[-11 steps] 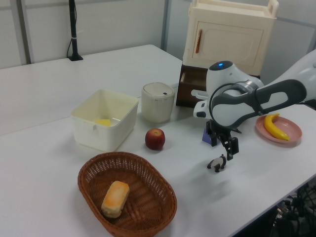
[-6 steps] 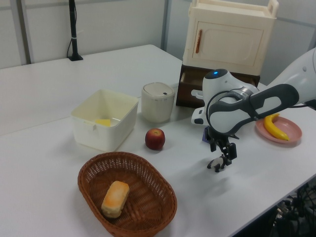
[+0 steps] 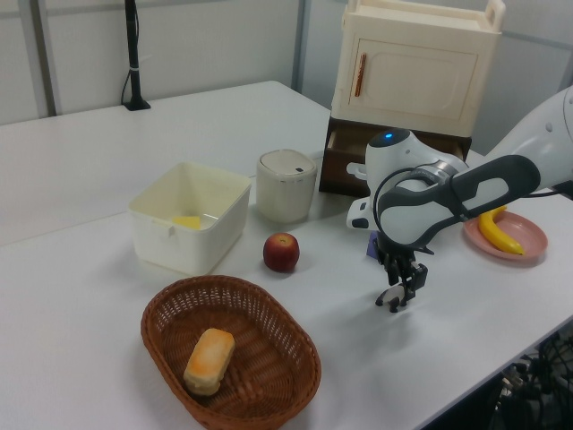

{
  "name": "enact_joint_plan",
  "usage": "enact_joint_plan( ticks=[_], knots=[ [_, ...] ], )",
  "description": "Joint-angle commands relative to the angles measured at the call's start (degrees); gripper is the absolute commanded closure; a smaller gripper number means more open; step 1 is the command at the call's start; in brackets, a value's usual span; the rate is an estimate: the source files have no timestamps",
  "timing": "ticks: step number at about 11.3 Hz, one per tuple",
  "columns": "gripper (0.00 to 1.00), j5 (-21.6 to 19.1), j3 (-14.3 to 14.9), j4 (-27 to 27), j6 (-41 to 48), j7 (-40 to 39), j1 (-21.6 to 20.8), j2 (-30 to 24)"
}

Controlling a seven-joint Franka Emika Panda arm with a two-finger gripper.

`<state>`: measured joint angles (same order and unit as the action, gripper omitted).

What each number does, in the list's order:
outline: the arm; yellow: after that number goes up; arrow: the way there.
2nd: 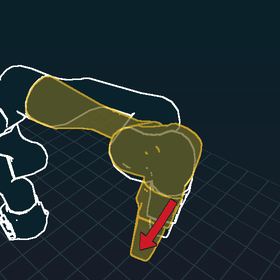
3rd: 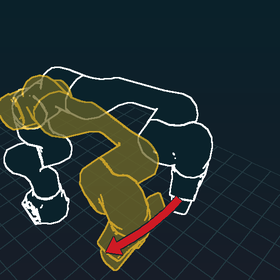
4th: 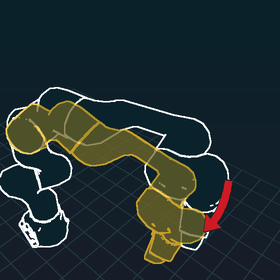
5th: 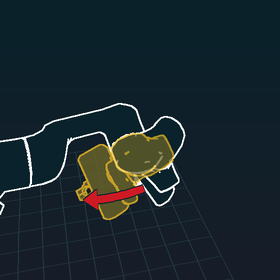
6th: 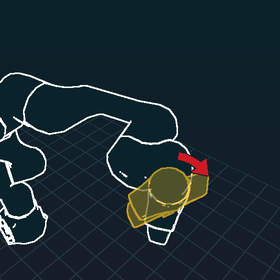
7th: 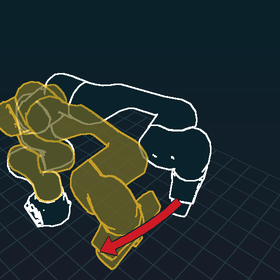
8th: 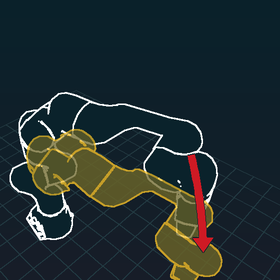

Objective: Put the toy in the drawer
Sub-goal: 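Close the gripper on the panda toy and lift it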

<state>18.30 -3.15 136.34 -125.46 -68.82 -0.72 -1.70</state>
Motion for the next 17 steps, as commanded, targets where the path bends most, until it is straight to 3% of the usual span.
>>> enact_joint_plan(
  ticks=[1, 3, 4, 7, 10, 12, 15, 17],
  knots=[
    [0.59, 2.8, 0.7, 0.4, -1.5, 1.7, -0.9, 1.2],
    [0.81, 3.5, 0.7, 0.3, -1.5, 1.7, -0.9, 1.4],
    [0.87, 3.5, 0.7, 0.3, -1.5, 1.7, -0.9, 1.6],
    [0.89, 3.5, 0.7, 0.0, -1.5, 1.8, -0.9, 1.7],
    [0.89, 2.6, 0.5, -4.7, -0.9, 9.9, -1.2, 2.1],
    [0.89, 2.1, 0.1, -8.4, -0.8, 20.5, -1.6, 2.2],
    [0.89, -3.0, -0.4, -15.6, 0.1, 30.5, -2.1, 3.3],
    [0.89, -7.2, -0.4, -24.3, 5.0, 35.4, -1.7, 6.6]
  ],
)
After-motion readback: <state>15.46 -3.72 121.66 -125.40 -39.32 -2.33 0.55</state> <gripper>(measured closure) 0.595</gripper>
